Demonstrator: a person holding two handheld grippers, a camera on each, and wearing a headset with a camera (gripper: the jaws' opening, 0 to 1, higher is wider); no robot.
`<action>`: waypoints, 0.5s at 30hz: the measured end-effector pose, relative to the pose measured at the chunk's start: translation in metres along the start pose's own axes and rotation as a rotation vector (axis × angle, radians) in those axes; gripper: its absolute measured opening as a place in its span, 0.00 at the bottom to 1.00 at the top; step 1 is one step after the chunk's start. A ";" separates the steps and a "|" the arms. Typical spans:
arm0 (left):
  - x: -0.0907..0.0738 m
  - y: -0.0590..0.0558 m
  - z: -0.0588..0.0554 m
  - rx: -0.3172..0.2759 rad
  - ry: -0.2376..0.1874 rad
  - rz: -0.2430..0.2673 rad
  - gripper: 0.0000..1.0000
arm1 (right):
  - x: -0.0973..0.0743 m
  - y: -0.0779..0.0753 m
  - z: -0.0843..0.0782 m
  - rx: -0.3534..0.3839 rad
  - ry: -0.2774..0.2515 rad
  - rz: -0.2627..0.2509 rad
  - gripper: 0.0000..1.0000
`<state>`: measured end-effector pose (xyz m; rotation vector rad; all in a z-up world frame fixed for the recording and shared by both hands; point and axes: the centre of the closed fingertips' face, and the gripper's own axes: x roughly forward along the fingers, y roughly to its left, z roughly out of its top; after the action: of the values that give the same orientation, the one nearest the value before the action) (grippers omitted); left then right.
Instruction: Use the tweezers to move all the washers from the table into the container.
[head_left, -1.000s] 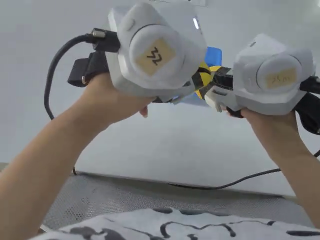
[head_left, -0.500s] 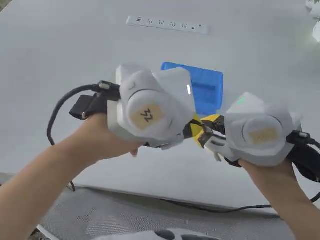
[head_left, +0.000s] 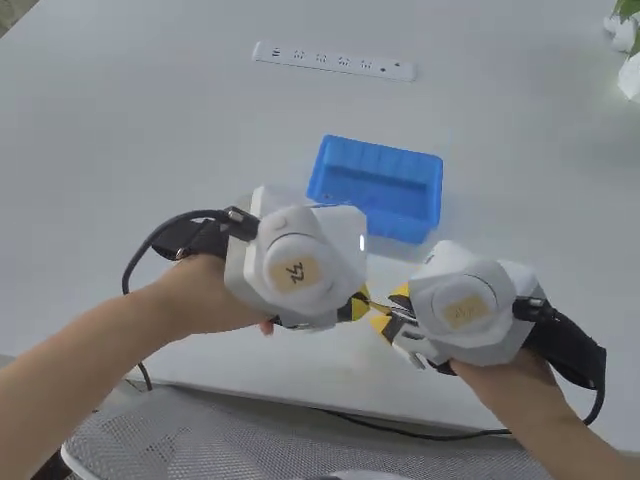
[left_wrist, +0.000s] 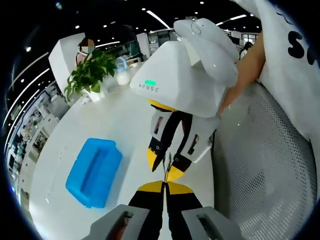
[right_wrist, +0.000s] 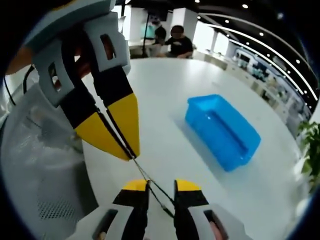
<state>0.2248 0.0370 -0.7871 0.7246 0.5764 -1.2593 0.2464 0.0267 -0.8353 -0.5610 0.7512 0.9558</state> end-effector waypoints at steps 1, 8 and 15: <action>0.001 0.000 -0.004 0.004 0.014 -0.002 0.00 | -0.001 0.001 0.001 0.002 -0.008 0.009 0.15; 0.007 0.006 -0.032 -0.029 0.081 -0.017 0.00 | -0.018 0.007 0.002 0.097 -0.037 0.048 0.24; 0.026 0.010 -0.066 -0.062 0.159 -0.017 0.00 | -0.046 0.001 -0.007 0.163 -0.050 -0.008 0.27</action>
<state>0.2405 0.0716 -0.8474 0.7738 0.7499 -1.2014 0.2261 -0.0016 -0.8040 -0.3959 0.7735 0.8889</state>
